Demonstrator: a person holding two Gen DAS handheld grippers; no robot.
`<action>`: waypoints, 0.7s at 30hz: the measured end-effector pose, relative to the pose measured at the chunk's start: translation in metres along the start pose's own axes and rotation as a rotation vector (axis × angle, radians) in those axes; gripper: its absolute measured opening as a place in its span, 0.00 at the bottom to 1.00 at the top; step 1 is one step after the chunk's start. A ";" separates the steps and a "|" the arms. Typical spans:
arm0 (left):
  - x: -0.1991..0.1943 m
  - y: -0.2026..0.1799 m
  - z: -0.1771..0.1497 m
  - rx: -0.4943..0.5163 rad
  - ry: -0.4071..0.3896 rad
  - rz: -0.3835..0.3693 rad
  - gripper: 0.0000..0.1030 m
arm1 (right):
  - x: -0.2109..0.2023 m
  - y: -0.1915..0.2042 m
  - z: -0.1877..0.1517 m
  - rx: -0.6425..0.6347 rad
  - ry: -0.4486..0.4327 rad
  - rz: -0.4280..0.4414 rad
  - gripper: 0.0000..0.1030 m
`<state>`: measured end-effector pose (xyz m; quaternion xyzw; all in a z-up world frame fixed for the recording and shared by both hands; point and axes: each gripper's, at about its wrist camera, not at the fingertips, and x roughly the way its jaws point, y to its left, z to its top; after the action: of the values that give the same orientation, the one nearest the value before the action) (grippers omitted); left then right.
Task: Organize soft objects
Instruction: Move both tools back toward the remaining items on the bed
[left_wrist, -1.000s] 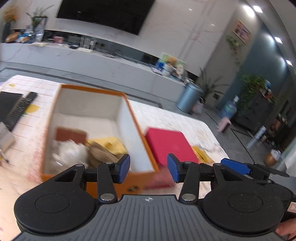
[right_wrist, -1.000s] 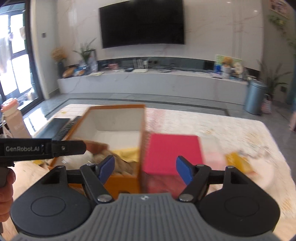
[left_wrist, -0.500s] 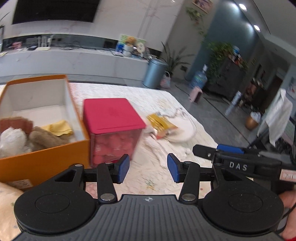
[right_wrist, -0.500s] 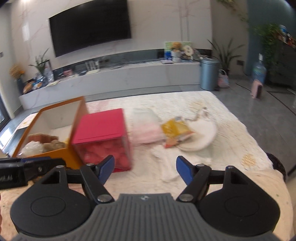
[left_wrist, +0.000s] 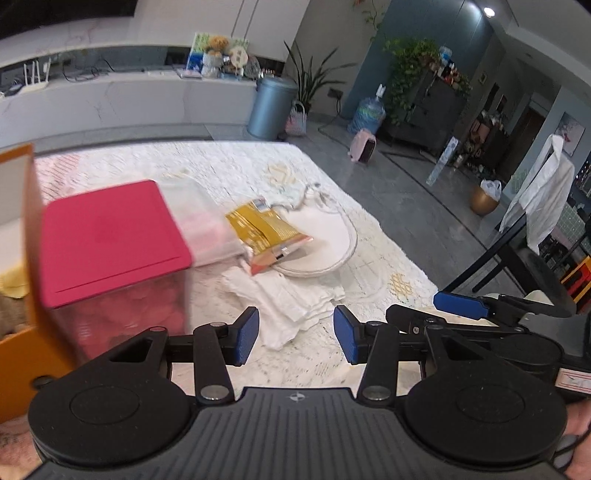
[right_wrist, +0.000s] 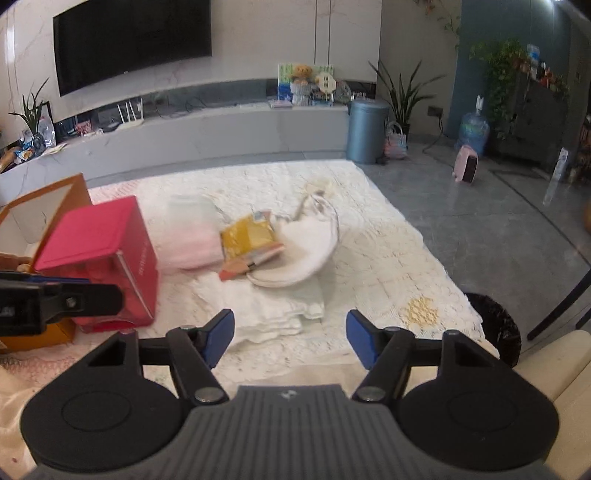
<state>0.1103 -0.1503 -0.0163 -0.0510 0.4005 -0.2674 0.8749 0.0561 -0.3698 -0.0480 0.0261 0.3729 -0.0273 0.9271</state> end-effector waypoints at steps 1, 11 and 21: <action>0.008 0.000 0.002 -0.004 0.009 0.007 0.53 | 0.005 -0.004 0.001 -0.001 0.008 -0.005 0.61; 0.080 0.011 0.009 -0.074 0.103 0.086 0.73 | 0.057 -0.029 0.012 0.035 0.101 0.015 0.56; 0.128 0.010 0.010 -0.116 0.141 0.100 0.79 | 0.089 -0.044 0.024 0.084 0.126 0.027 0.55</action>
<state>0.1909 -0.2080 -0.0991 -0.0628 0.4778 -0.2027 0.8525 0.1335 -0.4181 -0.0934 0.0718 0.4288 -0.0286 0.9001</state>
